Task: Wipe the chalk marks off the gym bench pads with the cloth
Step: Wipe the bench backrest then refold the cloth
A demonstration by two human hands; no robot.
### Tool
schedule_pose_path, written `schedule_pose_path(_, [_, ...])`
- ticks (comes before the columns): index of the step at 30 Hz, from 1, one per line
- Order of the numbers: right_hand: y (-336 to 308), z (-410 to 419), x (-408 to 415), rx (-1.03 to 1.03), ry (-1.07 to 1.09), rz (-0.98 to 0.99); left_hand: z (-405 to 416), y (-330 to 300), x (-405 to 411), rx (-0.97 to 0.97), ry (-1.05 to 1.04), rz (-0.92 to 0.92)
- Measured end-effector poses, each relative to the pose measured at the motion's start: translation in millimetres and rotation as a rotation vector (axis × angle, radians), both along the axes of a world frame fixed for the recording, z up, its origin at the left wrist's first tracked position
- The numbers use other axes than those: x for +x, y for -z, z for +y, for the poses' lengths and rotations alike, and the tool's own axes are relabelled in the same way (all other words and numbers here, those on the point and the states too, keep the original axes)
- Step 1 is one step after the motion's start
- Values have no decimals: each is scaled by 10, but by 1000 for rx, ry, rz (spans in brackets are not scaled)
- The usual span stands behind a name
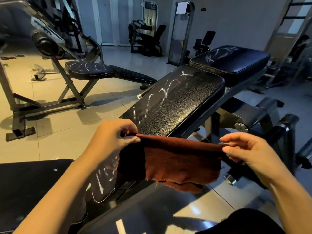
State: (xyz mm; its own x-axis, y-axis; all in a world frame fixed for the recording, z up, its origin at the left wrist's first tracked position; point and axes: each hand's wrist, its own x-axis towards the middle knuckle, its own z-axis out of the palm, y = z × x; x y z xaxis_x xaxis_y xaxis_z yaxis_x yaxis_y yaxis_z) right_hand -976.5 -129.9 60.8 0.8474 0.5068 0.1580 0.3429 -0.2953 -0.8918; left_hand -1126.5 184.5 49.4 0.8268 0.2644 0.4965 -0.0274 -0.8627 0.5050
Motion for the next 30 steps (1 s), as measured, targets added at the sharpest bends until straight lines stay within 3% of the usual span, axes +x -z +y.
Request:
schedule_pose_path(5, [24, -23, 79, -61, -49, -101, 87, -20, 51, -39, 53, 155])
schedule_pose_path(9, [-43, -70, -3, 67, -22, -194, 11, -33, -56, -161, 177, 166])
schedule_pose_path(13, [28, -69, 20, -7, -53, -143, -26, 56, -113, -79, 191, 175])
schedule_pose_path(18, [10, -84, -63, 26, -77, -157, -4, 7, -223, -220, 190, 190])
schedule_pose_path(25, [-9, 15, -169, 144, -174, 7, 63, -93, -342, -225, 166, 198])
schedule_pose_path(30, [25, -4, -161, 95, -194, -39, 71, -119, -378, -218, 170, 174])
